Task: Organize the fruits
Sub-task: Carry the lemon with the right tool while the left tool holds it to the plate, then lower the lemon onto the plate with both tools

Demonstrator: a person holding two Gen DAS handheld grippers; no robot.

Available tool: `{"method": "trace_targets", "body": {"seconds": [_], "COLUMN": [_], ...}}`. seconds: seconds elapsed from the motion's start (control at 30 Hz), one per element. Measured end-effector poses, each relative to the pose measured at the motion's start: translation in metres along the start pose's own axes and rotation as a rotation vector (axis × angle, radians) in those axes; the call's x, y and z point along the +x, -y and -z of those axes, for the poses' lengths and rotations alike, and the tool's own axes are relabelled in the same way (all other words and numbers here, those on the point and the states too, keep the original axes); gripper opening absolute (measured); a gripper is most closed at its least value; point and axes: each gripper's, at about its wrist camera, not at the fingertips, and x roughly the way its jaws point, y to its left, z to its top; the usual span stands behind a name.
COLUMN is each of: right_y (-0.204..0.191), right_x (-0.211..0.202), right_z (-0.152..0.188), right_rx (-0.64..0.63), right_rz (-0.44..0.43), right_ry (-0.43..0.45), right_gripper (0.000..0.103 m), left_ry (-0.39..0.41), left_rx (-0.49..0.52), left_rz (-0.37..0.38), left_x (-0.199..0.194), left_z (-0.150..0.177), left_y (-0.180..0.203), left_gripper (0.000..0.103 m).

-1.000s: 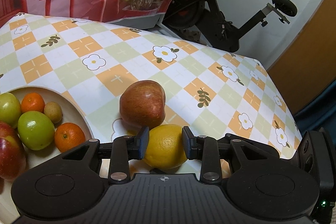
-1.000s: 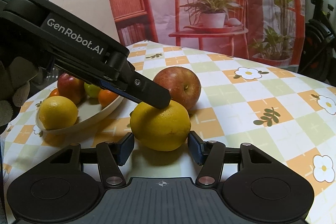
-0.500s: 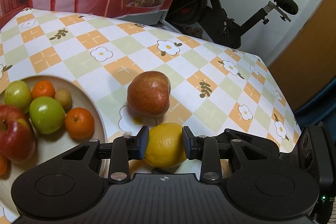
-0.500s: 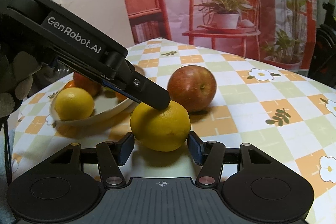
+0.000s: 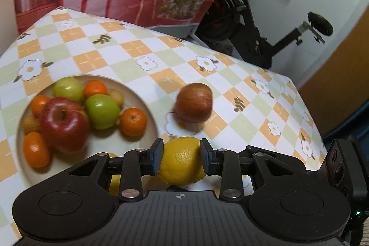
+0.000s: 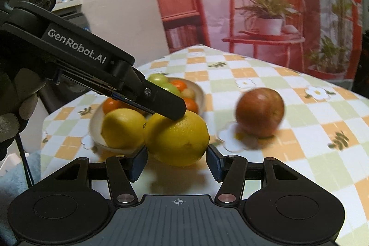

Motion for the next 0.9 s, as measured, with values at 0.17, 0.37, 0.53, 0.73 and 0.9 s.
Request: {"method": "trace_targets", "body": {"seconds": [0.17, 0.37, 0.53, 0.73, 0.9], "right_y": [-0.01, -0.019, -0.03, -0.042, -0.042], "right_x": [0.009, 0.026, 0.039, 0.054, 0.066], "right_z": [-0.014, -0.023, -0.028, -0.031, -0.035], "right_rx": [-0.035, -0.066, -0.066, -0.095, -0.09], "right_rz": [-0.013, -0.022, -0.043, -0.071, -0.08], "right_ry": [-0.006, -0.035, -0.056, -0.086, -0.115], "right_gripper": [0.052, 0.052, 0.052, 0.052, 0.052], "left_ry": [0.026, 0.043, 0.049, 0.053, 0.052], "left_rx": [-0.022, -0.043, -0.058, -0.088, -0.115], "left_rz": [-0.011, -0.031, -0.059, -0.075, -0.081], "left_x": [-0.01, -0.015, -0.022, -0.027, -0.026], "left_z": [-0.004, -0.003, 0.001, 0.004, 0.001], "left_y": [-0.011, -0.026, -0.038, -0.054, -0.061], "left_gripper": [0.035, 0.035, 0.036, 0.035, 0.034]}}
